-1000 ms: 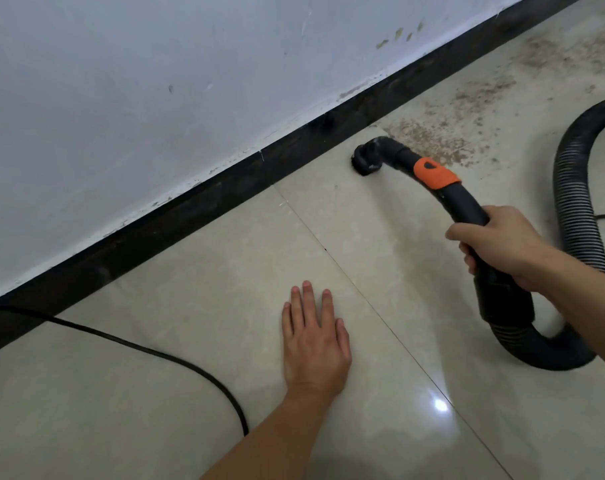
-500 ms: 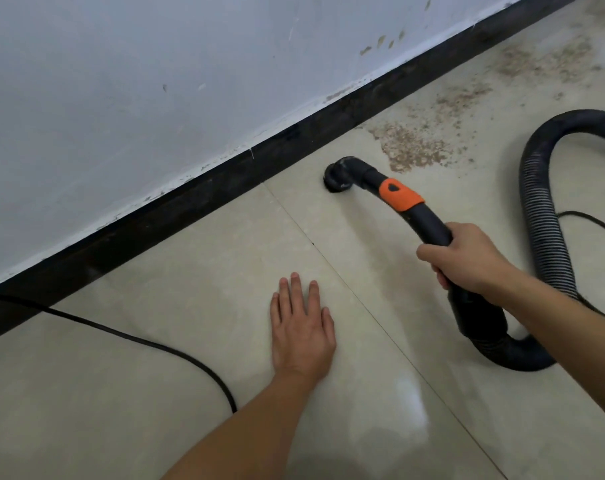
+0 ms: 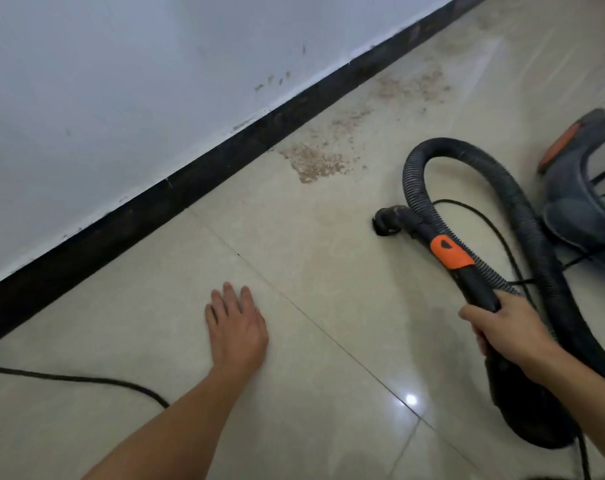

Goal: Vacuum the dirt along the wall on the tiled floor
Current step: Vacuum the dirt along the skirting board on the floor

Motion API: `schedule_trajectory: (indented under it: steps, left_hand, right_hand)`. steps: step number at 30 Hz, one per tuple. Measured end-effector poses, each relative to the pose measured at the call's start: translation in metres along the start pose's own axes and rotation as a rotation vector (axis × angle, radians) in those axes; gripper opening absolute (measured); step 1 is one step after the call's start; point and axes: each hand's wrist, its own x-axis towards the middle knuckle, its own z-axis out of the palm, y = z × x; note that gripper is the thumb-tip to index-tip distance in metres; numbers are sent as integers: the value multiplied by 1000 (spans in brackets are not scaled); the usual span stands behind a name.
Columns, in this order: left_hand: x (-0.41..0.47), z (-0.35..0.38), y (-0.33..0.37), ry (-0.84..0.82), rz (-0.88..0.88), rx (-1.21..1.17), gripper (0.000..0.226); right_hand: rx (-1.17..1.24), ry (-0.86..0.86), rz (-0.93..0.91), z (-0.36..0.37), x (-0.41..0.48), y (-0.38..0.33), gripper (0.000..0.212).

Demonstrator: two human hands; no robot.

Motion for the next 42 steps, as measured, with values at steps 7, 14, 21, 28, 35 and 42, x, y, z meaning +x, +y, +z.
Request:
schedule_trajectory:
  steps: [7,14,21,28,35,42]
  left_hand:
    - [14,-15,33,-45,86,-67,50]
    - [50,-16,43,-41,13,-120,49]
    - [47,5,48,79,0,-102,69]
    - [45,11,45,104,-10,-88,60]
    - [48,12,45,108,-18,-62,60]
    - [46,11,45,112,-18,-61,61]
  right_hand:
    - [78,9,3,17,20,-2,18]
    - [263,28,94,17,64,-32,13]
    - [117,-124,0,34,37,-31,17]
    - [473,-53,145,44,123,-78,13]
    - [349,-204,35,69,100,-77,15]
    - [290,-224,-16,85,100,-88,12]
